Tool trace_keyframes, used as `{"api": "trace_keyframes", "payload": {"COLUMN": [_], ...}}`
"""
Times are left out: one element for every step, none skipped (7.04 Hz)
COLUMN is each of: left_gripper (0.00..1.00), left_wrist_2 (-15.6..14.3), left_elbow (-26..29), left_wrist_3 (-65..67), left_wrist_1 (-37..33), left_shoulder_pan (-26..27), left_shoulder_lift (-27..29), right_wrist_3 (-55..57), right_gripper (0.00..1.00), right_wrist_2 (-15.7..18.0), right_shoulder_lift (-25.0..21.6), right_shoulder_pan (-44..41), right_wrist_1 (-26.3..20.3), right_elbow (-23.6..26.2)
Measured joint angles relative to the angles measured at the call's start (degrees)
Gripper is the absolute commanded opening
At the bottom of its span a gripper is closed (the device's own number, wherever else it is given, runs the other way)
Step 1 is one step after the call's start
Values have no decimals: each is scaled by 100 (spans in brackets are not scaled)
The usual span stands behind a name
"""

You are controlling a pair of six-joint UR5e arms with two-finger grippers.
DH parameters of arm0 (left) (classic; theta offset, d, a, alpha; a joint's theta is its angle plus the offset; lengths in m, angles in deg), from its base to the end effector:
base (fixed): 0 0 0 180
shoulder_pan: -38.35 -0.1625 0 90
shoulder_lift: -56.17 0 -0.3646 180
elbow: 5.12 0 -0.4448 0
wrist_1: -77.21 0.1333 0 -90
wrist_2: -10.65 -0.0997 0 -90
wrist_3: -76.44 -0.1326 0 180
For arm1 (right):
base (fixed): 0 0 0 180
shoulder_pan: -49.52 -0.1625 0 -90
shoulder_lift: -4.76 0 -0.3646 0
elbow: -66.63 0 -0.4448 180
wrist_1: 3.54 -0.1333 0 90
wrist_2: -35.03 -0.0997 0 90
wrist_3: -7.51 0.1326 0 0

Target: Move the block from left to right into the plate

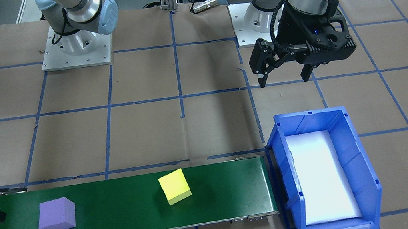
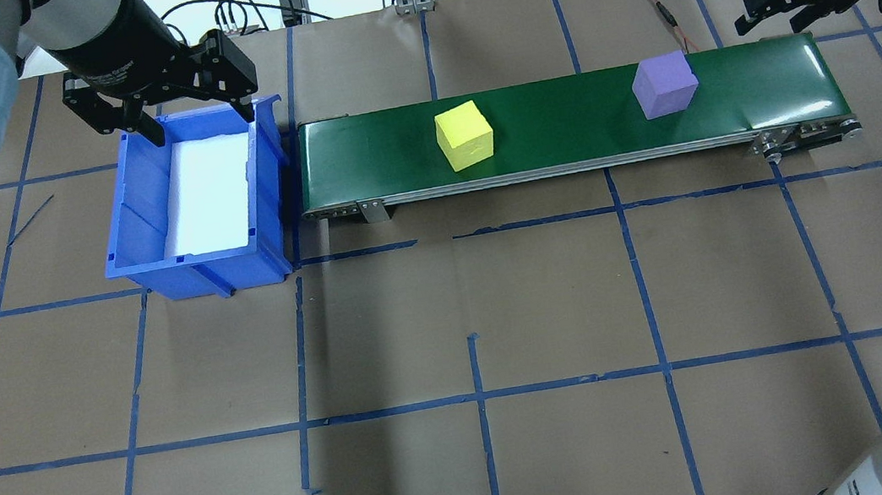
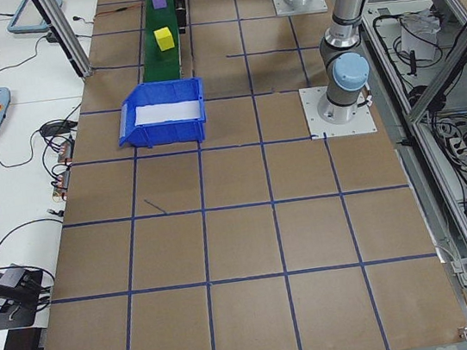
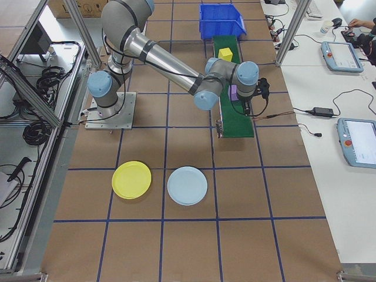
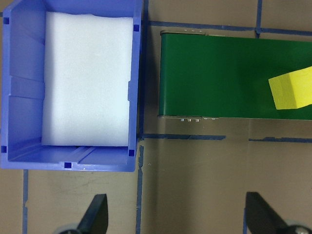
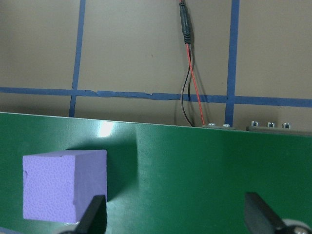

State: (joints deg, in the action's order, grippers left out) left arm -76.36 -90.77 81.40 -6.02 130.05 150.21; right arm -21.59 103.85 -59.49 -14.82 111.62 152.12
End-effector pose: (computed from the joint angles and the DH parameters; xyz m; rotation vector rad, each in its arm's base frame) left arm -0.1575 -0.5813 0.4095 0.0826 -3.0757 0.1854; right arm -0.1315 -0.6922 0.2132 -0.1029 2.8243 -0.3289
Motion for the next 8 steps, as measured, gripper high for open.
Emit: {"api": "trace_keyframes", "payload": {"left_gripper": [100, 100, 100, 100, 100, 100, 100, 100], "left_wrist_2": [2, 6, 8, 10, 14, 16, 17, 17], "left_elbow": [-10, -19, -25, -28, -30, -30, -30, -30], "left_wrist_3": [0, 1, -1, -2, -3, -3, -3, -3], "left_wrist_1": [23, 30, 33, 34, 34, 34, 37, 40], "left_shoulder_pan": [3, 5, 6, 5, 1, -2, -2, -2], "left_shoulder_lift": [-3, -4, -7, -6, -3, -1, -2, -3], "right_wrist_3": [2, 6, 8, 9, 7, 8, 11, 9], "right_gripper": [100, 100, 100, 100, 100, 100, 100, 100], "right_wrist_2": [2, 5, 6, 4, 15, 25, 18, 26], "right_shoulder_lift": [-1, -1, -1, -1, -1, -4, -15, -24], "right_shoulder_pan": [0, 3, 6, 8, 9, 9, 9, 9], "right_wrist_1": [11, 14, 14, 10, 8, -8, -37, -49], "right_elbow": [18, 27, 32, 38, 43, 44, 63, 90]}}
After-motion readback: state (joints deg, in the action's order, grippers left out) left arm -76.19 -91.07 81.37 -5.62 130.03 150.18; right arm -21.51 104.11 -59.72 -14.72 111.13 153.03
